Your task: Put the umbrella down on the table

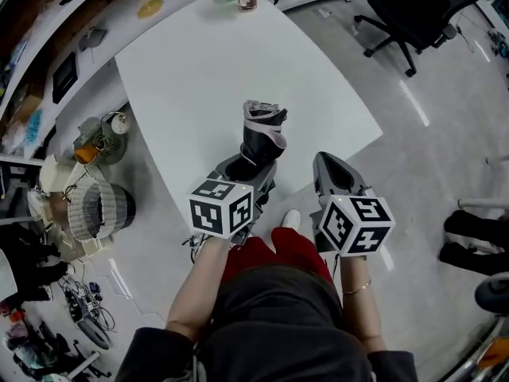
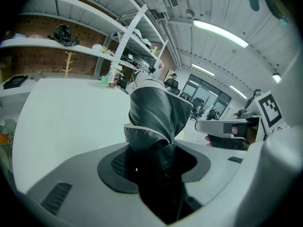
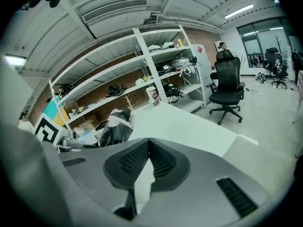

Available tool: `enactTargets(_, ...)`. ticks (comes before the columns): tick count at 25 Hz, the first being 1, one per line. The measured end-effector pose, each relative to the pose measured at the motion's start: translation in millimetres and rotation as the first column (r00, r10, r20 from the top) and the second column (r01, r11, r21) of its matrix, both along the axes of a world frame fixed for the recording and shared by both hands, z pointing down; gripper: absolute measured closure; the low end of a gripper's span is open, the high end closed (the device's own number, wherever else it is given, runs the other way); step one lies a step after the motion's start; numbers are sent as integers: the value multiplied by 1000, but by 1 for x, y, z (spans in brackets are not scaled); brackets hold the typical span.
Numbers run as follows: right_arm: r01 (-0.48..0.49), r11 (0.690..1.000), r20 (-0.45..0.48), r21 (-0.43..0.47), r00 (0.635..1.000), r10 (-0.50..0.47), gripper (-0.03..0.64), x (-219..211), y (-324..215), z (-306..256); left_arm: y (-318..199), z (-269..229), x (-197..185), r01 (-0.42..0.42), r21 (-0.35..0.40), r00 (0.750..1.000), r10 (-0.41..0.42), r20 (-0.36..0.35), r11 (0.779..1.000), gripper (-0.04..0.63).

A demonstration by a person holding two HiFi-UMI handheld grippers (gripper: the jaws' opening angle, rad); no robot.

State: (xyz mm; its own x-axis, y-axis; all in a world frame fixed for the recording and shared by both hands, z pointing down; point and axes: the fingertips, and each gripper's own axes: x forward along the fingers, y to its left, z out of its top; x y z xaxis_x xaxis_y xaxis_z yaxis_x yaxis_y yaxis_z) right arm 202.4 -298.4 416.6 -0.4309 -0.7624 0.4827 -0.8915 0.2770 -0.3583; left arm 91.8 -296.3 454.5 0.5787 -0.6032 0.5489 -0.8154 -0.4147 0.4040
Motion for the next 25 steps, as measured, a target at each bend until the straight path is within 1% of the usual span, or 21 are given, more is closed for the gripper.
enactTargets(6, 98, 995, -8, -31, 995, -98, 598, -19, -14, 15, -9, 17, -1, 53, -29, 998, -52, 21, 998, 395)
enactTargets(10, 143, 988, -4, -54, 990, -144, 598, -36, -20, 24, -16, 24, -9, 88, -46, 996, -86, 35, 995, 396)
enactTargets(18, 204, 975, -2, -84, 979, -205, 598, -54, -20, 37, -15, 40, -20, 137, -79, 989, -133, 61, 987, 395)
enactTargets(25, 228, 966, 5, -124, 973, -229, 598, -60, -19, 51, -18, 51, -22, 171, -96, 983, -164, 85, 981, 395)
